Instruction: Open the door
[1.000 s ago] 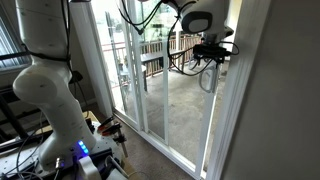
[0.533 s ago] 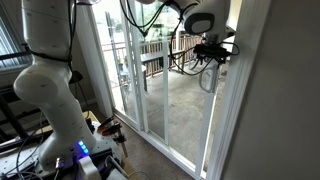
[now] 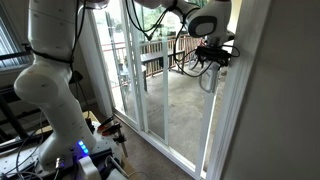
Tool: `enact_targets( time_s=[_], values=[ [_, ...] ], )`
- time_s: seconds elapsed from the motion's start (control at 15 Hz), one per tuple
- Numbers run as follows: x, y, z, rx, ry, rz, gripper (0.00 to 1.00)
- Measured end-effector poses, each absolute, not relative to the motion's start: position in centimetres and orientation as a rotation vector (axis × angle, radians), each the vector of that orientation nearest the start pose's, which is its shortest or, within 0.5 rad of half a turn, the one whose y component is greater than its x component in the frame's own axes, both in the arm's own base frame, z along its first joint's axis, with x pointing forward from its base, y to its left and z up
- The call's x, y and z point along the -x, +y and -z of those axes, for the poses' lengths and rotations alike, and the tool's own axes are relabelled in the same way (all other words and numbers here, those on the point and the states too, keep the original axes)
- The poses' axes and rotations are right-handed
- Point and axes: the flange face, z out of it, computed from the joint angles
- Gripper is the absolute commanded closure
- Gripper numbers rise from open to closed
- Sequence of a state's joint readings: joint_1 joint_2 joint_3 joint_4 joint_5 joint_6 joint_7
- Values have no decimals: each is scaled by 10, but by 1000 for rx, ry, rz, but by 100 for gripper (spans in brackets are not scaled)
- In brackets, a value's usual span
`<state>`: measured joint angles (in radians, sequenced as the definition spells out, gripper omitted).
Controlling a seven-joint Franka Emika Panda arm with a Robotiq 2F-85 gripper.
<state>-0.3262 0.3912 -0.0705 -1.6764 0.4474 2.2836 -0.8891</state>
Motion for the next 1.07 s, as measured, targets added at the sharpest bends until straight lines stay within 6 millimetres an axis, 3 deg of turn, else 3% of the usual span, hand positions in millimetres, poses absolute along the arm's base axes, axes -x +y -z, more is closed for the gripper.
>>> enact_targets(
  time_s=[0.6, 1.07],
  values=[
    [-629, -250, -386, 2924, -362, 512, 0],
    [-615, -252, -396, 2930, -347, 531, 0]
  ],
)
